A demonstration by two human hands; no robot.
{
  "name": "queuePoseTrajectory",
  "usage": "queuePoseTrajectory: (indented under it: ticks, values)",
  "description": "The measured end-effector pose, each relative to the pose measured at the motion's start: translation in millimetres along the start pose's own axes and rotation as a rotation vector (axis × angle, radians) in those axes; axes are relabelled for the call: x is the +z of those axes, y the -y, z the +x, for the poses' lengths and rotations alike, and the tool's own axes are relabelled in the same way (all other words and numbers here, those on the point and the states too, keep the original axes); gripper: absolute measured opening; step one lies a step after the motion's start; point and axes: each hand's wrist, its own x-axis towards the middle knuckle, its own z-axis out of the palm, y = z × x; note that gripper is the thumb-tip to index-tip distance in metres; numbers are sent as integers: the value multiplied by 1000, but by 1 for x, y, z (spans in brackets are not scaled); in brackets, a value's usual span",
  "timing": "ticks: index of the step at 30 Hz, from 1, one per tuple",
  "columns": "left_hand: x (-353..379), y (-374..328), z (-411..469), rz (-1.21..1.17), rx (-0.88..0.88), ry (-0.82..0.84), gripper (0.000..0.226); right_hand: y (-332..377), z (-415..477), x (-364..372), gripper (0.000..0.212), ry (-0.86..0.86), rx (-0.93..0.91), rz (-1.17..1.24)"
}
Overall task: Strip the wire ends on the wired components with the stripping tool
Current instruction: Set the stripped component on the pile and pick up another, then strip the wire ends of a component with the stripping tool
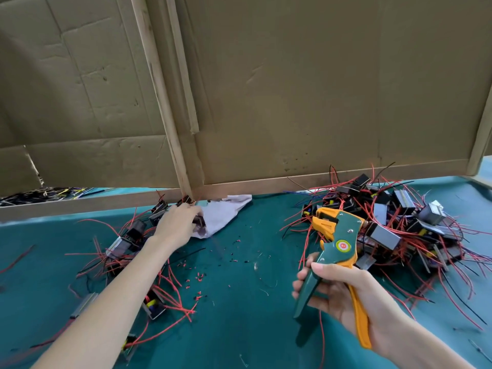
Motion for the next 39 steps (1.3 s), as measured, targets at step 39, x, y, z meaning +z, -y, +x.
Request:
queuePoseTrajectory:
  ticks: [39]
  values:
    - [-21, -87, -77, -1126, 261, 117, 6, 6, -3, 3, 34, -59, -14, 9]
